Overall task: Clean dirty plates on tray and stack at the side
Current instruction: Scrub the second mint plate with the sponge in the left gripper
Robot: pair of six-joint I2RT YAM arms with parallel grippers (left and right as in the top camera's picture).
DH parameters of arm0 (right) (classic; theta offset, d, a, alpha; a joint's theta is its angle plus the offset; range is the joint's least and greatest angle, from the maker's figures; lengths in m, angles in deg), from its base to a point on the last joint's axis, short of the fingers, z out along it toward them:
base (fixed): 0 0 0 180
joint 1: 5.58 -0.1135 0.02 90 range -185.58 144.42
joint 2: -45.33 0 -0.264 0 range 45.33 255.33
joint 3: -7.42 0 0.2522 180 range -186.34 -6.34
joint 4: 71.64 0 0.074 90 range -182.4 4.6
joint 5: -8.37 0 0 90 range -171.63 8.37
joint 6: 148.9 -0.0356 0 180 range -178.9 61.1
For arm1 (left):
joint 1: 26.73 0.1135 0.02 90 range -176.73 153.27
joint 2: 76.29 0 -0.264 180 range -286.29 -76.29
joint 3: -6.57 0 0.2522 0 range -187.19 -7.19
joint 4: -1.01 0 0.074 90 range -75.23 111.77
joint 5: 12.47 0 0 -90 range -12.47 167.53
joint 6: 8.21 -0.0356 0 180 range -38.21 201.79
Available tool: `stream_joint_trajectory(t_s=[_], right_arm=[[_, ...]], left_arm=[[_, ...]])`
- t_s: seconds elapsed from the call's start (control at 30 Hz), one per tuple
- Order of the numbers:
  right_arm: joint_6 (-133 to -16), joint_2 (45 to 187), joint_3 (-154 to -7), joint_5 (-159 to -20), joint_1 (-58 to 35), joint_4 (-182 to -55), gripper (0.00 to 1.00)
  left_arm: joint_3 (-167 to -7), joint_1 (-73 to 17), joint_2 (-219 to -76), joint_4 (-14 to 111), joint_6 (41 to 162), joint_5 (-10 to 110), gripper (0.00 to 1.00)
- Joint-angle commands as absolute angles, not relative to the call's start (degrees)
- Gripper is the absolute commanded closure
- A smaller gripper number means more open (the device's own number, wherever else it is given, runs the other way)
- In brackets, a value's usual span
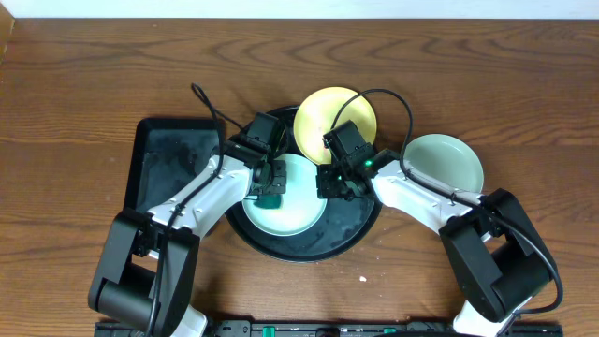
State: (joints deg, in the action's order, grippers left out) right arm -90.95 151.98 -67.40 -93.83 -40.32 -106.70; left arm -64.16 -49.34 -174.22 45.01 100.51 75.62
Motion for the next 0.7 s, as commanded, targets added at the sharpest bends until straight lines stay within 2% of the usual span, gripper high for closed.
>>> stream_joint_trajectory(t_s=[0.0, 0.13, 0.3, 0.53, 0.67], right_arm=[[-91.68, 152.38, -68.42, -93.48, -40.61, -106.61, 0.99], [-91.68, 152.38, -68.42, -93.48, -40.61, -106.59, 0.99], [-91.68, 152.38, -68.42, -93.48, -40.61, -106.59, 0.99], [-91.63, 152.38, -68.42, -93.5, -40.61, -106.61, 0.99], [-91.65, 152.38, -68.42, -93.5, -40.61, -106.59, 0.99]], left_arm=[[-63.89, -48.99, -174.48, 50.23, 114.45, 88.97, 0.93], [-63.65, -49.21, -174.48, 57.05, 115.92, 86.04, 0.93], [-63.68, -49.21, -174.46, 56.77, 84.51, 62.72, 0.93], [-63.68, -49.15, -174.48, 49.14, 83.94, 66.98, 0.93], [-63.74, -49.15, -174.46, 43.72, 93.86, 81.02, 0.93]])
